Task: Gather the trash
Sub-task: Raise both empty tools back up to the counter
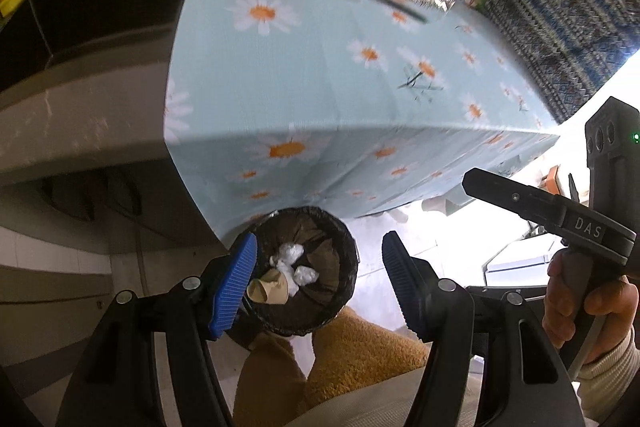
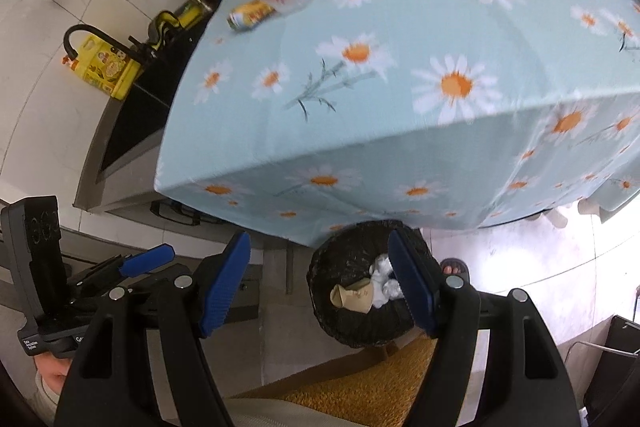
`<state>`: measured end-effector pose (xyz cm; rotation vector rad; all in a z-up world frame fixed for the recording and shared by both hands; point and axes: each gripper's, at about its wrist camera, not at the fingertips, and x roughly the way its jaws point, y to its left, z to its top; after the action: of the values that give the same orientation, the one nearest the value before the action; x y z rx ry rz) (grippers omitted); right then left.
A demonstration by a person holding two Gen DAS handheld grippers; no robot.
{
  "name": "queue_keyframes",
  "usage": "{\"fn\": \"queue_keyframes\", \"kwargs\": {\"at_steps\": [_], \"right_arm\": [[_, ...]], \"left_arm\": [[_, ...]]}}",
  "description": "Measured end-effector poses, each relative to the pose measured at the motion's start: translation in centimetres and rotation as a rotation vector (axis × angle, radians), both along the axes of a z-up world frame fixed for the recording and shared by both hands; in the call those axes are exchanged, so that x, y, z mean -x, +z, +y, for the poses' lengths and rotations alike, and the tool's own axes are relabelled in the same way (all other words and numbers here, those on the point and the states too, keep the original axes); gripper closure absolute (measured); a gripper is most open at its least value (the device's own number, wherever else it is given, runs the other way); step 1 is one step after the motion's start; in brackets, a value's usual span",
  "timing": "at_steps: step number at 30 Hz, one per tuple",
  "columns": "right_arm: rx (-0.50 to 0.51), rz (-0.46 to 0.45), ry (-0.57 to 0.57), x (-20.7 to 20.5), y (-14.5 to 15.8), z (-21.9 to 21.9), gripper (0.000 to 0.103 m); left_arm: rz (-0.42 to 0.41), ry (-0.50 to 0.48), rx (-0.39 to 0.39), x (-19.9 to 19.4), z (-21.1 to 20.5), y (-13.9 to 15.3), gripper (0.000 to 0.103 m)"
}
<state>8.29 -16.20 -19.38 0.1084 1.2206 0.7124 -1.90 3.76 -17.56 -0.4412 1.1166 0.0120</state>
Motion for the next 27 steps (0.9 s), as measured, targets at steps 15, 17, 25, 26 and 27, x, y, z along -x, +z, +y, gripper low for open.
{"fn": "queue_keyframes", "kwargs": {"at_steps": [15, 17, 25, 26, 27], "right_arm": [[-0.022, -0.158, -0.011, -0.9, 6.6, -0.7, 0.032], [-0.033, -0.161, -0.002, -1.9, 7.0, -0.8, 0.032], [-0.045, -0.188, 0.073, -7.3, 8.1, -0.6, 0.031], [-0.047, -0.191, 0.083, -8.1, 8.3, -0.5, 0.028], [-0.049, -0.194, 0.09, -8.7, 8.4, -0.5, 0.027]], "left_arm": [[-0.127, -0.007, -0.043, -2.0, 0.2, 5.1, 0.04], [-0.132, 0.007, -0.049, -2.6, 0.3, 5.4, 0.04], [-0.139, 0.062, -0.074, -6.4, -0.5, 6.5, 0.04], [-0.139, 0.068, -0.078, -7.1, -0.7, 6.7, 0.04], [-0.14, 0.077, -0.083, -7.7, -0.7, 6.9, 0.04]]}}
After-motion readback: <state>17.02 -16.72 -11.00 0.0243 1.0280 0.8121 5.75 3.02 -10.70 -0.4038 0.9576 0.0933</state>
